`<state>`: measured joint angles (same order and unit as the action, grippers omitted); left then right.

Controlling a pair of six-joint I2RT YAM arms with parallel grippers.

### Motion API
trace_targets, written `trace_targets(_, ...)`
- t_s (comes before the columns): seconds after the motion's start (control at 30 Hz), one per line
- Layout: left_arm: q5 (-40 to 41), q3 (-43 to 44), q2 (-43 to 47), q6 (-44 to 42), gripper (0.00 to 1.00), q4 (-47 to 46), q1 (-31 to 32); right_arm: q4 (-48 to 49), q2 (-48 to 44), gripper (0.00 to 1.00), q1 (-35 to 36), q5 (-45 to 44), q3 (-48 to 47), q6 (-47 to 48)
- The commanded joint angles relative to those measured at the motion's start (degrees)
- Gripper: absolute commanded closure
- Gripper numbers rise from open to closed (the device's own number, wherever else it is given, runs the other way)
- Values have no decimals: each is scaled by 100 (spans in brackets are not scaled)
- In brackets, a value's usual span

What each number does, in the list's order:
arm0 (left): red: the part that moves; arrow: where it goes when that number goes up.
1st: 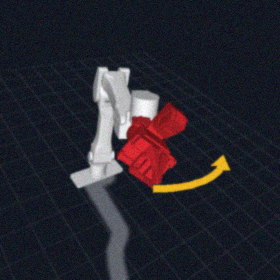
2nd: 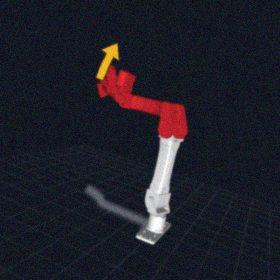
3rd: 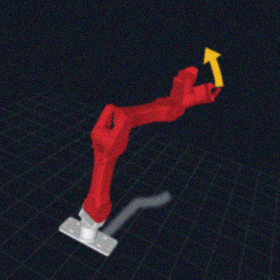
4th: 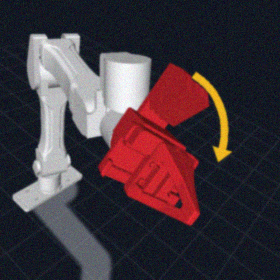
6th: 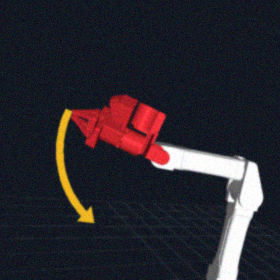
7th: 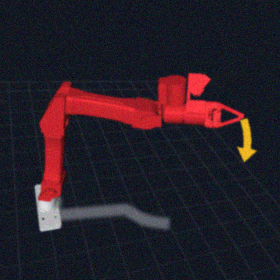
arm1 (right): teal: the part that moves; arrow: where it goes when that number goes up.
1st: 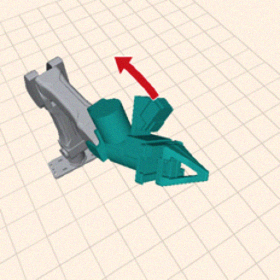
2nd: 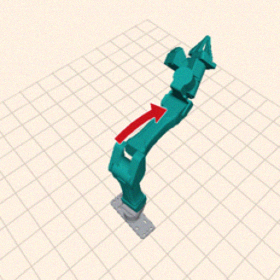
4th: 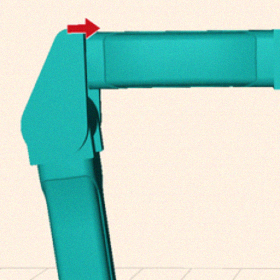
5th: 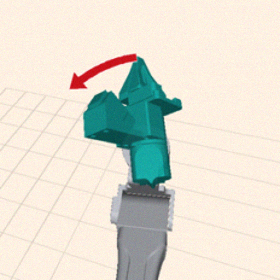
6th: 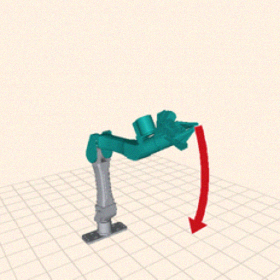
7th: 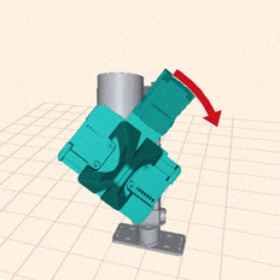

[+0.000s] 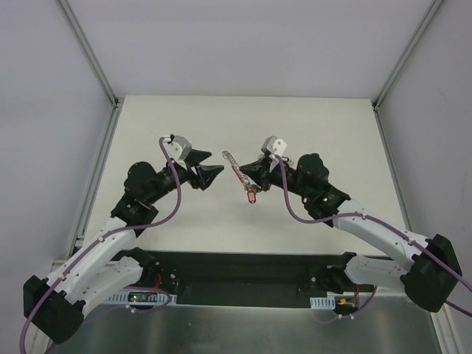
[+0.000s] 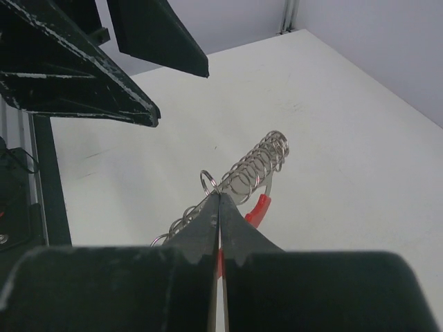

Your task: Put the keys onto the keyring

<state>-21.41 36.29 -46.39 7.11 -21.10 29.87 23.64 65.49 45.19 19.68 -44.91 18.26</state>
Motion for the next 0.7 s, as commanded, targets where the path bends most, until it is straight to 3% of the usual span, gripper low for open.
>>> trace_targets(0.0,-600,272,-168,114,43,-834,-78,817,-423,99,34,-52,175,-358)
trace_targets(0.2,-1479,379,-423,255,51,-1045,-78,1073,-731,99,34,-114,439,-578)
trace_targets(0.4,-2068,264,-564,422,52,-1396,-51,1169,-942,99,51,-131,570,-727)
trace_targets(0.67,-2183,273,-792,291,59,-1599,142,1213,-1030,99,113,-96,571,-807)
